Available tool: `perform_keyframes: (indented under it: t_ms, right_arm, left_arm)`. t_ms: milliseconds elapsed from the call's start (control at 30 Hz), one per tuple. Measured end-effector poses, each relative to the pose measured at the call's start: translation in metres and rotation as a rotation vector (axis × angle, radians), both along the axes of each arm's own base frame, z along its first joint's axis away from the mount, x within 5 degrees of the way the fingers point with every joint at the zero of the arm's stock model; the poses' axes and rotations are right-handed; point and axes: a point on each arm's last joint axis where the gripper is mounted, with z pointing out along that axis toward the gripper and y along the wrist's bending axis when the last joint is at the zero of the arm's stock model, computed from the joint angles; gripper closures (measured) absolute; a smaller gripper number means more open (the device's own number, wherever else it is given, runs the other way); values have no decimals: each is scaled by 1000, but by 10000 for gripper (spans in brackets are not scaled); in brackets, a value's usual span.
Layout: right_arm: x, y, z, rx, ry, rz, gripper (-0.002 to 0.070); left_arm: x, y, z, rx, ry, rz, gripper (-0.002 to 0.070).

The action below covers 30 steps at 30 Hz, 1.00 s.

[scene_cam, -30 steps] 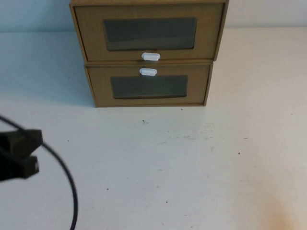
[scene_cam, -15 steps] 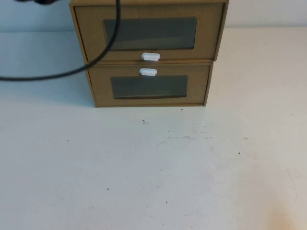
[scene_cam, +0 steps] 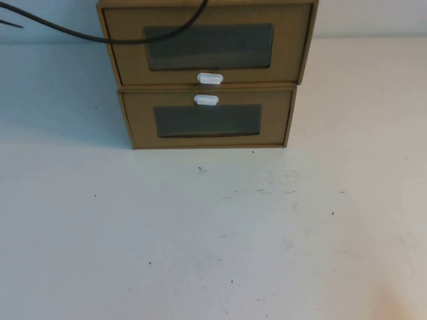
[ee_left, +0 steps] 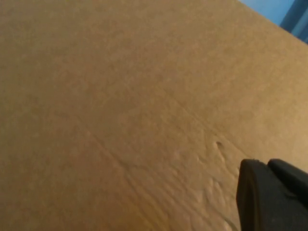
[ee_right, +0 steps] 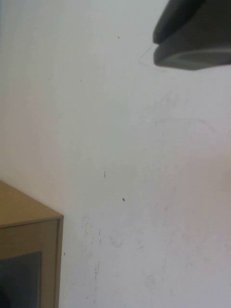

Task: Open the shoe box
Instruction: 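Pull the top drawer of the cardboard box fully open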

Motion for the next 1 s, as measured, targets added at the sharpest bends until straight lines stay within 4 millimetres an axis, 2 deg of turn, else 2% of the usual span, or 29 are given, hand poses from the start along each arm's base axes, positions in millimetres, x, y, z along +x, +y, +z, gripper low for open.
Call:
perform_keyframes:
  t_ms: [100,233,1000]
  right_arm:
    - [0,0,0,0,0,0,689]
    - [0,0,0,0,0,0,689]
    - [1,0,3,22,-32,-9,689]
  left_arm:
    - [14,-8,-17,-7,35,-19,679]
    - [23,-14,-31,-12,66,-30,679]
    - [24,-15,-33,-22,76,-33,679]
